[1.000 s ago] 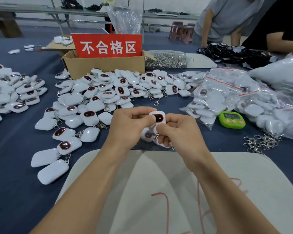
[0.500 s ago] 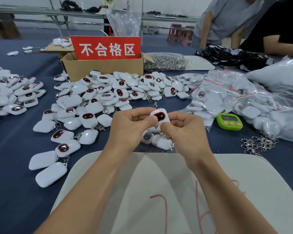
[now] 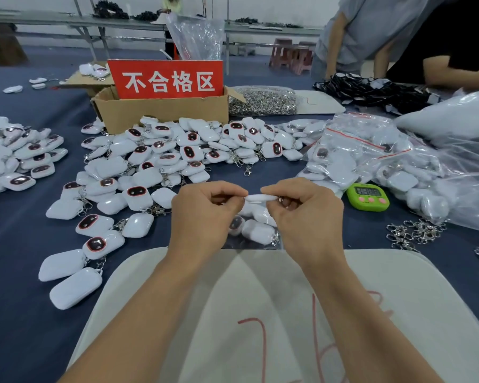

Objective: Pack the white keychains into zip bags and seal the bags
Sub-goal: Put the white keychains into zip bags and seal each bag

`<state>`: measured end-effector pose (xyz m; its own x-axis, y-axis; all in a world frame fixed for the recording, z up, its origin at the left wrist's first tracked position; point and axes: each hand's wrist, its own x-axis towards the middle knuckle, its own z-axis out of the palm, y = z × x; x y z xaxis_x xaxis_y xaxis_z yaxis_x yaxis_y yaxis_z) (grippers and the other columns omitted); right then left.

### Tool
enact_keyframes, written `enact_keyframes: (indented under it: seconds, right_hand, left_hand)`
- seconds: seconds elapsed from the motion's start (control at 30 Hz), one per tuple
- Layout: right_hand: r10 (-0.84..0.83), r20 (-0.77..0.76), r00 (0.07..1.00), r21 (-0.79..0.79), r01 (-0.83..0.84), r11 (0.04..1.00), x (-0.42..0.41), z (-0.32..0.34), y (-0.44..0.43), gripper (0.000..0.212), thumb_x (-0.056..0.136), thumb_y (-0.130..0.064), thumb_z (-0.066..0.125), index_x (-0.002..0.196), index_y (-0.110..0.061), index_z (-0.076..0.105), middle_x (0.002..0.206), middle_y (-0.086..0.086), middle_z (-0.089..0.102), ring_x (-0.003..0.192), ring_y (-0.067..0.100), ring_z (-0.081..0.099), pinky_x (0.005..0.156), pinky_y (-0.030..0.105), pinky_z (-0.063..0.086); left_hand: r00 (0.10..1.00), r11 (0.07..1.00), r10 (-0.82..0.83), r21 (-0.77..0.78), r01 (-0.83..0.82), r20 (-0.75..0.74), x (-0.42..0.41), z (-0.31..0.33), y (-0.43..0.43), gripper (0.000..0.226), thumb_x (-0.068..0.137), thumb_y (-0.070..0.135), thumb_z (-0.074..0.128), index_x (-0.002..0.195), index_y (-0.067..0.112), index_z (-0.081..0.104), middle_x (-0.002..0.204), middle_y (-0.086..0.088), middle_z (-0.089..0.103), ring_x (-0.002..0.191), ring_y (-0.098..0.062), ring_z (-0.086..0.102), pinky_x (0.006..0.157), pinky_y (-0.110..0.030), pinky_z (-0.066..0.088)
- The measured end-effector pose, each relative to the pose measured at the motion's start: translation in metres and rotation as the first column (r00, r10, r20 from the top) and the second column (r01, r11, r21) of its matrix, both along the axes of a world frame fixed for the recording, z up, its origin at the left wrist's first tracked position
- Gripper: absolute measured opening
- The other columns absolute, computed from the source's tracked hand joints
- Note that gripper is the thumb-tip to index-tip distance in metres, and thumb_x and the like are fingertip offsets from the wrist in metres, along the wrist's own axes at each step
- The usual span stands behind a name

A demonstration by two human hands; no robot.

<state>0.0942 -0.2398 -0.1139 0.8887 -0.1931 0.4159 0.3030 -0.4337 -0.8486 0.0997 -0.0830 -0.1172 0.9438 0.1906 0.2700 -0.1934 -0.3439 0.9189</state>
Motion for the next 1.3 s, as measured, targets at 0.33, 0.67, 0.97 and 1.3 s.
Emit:
enact_keyframes:
  seconds: [0.33,0.67,0.97,1.3]
  right_hand:
    - [0.329,-0.224,0.917,0.505,-0.18,0.844,0.001,0.014,-0.002,0.042,0.088,0.008,0.06,0.081,-0.026,0.084,0.073,-0.002,0.073,0.053,0.006,0.049,0.052,0.014,0.043]
    - [0.297,-0.174,0.939,0.293,-0.239,0.926,0.003,0.011,-0.008,0.013,0.087,-0.022,0.071,0.082,-0.027,0.082,0.066,-0.009,0.07,0.059,0.002,0.054,0.059,0.015,0.045]
    - [-0.371,-0.29,0.882,-0.07,0.366,0.928,0.019,0.006,-0.049,0.029,0.075,-0.034,0.066,0.078,-0.005,0.07,0.06,0.015,0.056,0.057,0.017,0.043,0.058,0.03,0.042]
    - [-0.126,-0.525,0.841,-0.021,0.136,0.99,0.02,-0.001,-0.039,0.024,0.076,-0.021,0.068,0.063,-0.004,0.058,0.056,0.0,0.051,0.06,0.017,0.041,0.059,0.032,0.036]
  left_hand:
    - [0.953,0.969,-0.164,0.222,0.107,0.257,-0.006,0.004,0.0,0.063,0.078,-0.008,0.067,0.121,0.039,0.073,0.116,0.03,0.068,0.112,0.005,0.063,0.084,-0.006,0.043]
    - [0.985,0.99,-0.131,-0.029,0.135,0.114,-0.003,0.003,0.001,0.018,0.09,0.027,0.076,0.094,0.044,0.08,0.083,0.009,0.076,0.076,-0.012,0.071,0.062,-0.014,0.051]
    - [0.999,0.762,0.029,0.646,-0.046,0.037,-0.02,-0.006,-0.034,0.053,0.075,0.077,0.044,0.072,0.032,0.07,0.063,0.01,0.064,0.063,-0.008,0.056,0.057,-0.027,0.036]
    - [0.999,0.688,-0.033,0.726,0.018,0.007,-0.023,-0.014,-0.054,0.04,0.082,0.053,0.043,0.057,0.023,0.037,0.05,0.004,0.035,0.057,-0.023,0.039,0.049,-0.032,0.02]
